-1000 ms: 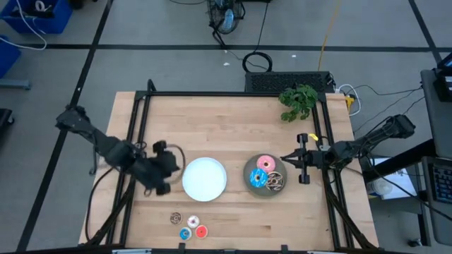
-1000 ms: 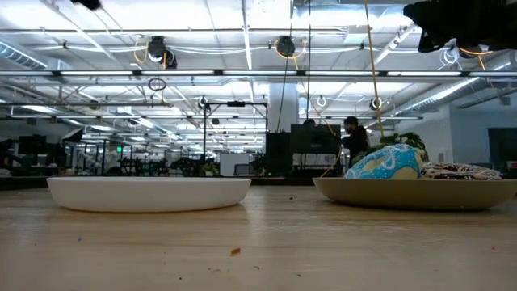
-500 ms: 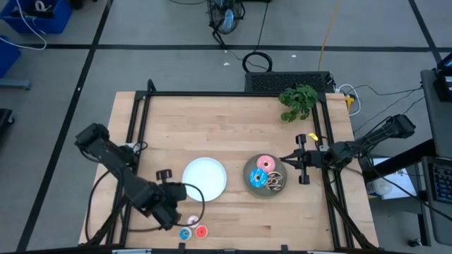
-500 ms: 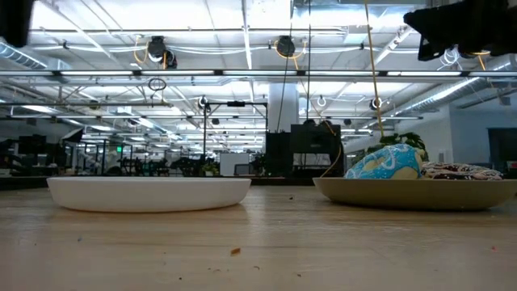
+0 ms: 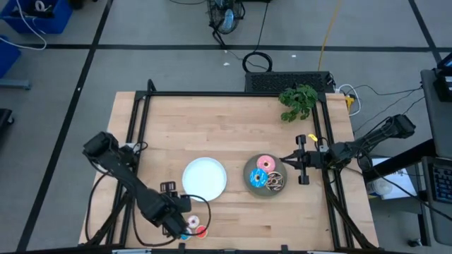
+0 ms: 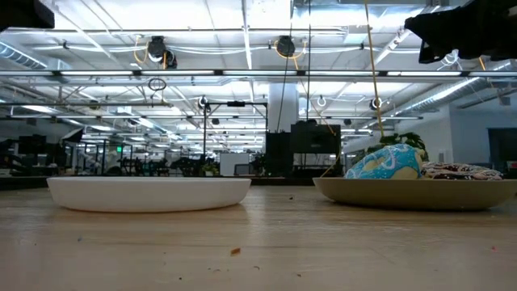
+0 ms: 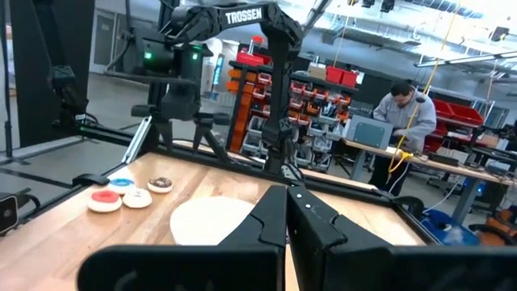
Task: Pick & Place donuts
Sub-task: Put the small brown donut on the white plate
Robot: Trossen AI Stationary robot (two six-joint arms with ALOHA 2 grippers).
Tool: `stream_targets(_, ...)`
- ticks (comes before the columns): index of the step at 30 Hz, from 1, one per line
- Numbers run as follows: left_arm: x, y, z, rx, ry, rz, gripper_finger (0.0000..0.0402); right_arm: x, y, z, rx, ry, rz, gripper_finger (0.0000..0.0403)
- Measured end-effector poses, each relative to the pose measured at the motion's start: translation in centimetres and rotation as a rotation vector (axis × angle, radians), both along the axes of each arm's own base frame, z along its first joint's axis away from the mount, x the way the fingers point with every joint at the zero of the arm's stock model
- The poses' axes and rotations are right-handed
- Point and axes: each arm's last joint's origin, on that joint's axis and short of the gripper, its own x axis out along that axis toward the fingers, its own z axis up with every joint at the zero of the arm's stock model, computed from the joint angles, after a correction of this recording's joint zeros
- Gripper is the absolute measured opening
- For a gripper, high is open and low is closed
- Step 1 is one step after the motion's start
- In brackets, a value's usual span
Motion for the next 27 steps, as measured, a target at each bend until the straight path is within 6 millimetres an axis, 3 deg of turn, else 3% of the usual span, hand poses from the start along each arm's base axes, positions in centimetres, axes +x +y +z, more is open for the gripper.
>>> stream_targets(16, 0.0, -2.4, -3.6, 0.019, 0.069, -0.067, 0.0214, 0.0, 0.0, 0.0, 0.000, -0.001, -0.001, 0.0000)
stream_targets(27, 0.3, -2.8, -5.2, 0.065, 0.086, -0.114, 0.0214, 0.0, 0.0, 0.1, 0.003, -0.007, -0.001, 0.0000)
